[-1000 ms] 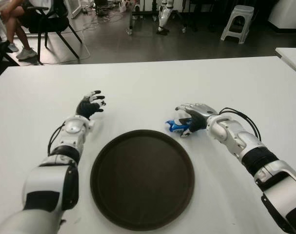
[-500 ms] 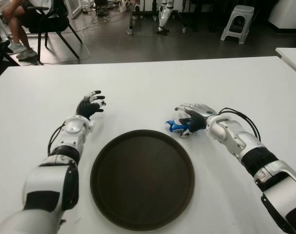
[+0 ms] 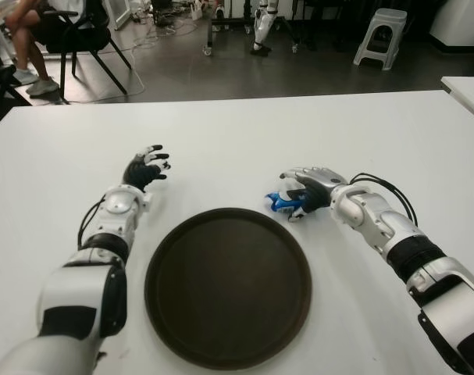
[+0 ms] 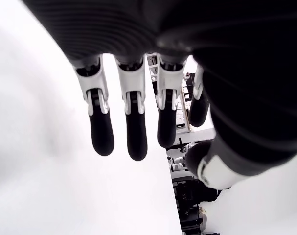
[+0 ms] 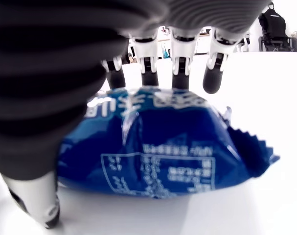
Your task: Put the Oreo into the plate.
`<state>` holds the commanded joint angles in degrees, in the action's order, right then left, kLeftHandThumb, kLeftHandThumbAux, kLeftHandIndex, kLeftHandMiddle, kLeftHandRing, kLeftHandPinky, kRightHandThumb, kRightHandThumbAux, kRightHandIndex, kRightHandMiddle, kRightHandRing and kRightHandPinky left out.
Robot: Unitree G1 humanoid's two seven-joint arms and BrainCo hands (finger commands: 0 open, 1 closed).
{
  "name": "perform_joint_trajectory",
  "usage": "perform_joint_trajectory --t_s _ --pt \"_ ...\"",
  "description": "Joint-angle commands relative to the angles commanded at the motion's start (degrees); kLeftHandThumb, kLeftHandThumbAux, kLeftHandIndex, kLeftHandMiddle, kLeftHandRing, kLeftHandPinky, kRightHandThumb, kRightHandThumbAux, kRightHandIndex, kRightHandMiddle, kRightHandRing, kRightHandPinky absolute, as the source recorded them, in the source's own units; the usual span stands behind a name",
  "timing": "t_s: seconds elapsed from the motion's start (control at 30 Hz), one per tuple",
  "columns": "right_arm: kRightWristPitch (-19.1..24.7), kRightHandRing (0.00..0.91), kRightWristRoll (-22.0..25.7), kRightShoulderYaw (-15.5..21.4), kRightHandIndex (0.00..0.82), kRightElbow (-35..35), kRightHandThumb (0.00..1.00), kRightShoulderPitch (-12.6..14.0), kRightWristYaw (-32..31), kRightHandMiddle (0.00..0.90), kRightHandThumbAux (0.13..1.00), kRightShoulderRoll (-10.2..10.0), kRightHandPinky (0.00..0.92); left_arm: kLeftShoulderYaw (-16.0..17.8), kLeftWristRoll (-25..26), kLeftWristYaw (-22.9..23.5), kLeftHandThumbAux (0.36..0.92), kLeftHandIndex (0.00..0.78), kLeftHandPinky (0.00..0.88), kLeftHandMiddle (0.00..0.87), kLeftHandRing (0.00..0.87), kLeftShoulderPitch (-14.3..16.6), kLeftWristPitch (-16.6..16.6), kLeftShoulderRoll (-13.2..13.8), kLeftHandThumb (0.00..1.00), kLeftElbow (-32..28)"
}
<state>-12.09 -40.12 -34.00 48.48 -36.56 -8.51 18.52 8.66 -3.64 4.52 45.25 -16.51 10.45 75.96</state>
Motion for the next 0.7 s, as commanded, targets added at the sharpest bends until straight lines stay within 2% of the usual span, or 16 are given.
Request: perform_joint_trajectory --t_s 0.13,0.33,0.57,0.7 --pt "-0.24 0.159 -0.05 -0.28 0.153 1.02 0.000 -0.27 -0.01 0.163 0.710 -0.37 0.138 -0.07 -0.06 -0.04 0.731 0.179 0.345 0.252 0.287 0.01 -0.01 -0.02 0.000 -0.01" --pt "-1.08 0.167 -0.26 -0.70 0.160 2.03 0.000 -0.49 -0.16 0.166 0.720 -0.68 0.160 -0.26 -0.25 -0.40 0.720 0.184 0.336 0.251 0.284 0.00 -0.17 -0.04 0.000 -0.04" --pt "-1.59 0.180 -0.48 -0.89 0.184 2.70 0.000 -0.67 -0.28 0.185 0.726 -0.83 0.168 -0.40 -0.28 -0.53 0.738 0.185 0.327 0.248 0.277 -0.04 -0.25 -0.03 0.000 -0.06" --pt "-1.03 0.182 0.22 -0.56 0.181 1.82 0.000 -0.92 -2.70 0.192 0.736 -0.59 0.165 -0.60 -0.34 -0.43 0.736 0.186 0.319 0.249 0.274 -0.05 -0.32 0.02 0.000 -0.07"
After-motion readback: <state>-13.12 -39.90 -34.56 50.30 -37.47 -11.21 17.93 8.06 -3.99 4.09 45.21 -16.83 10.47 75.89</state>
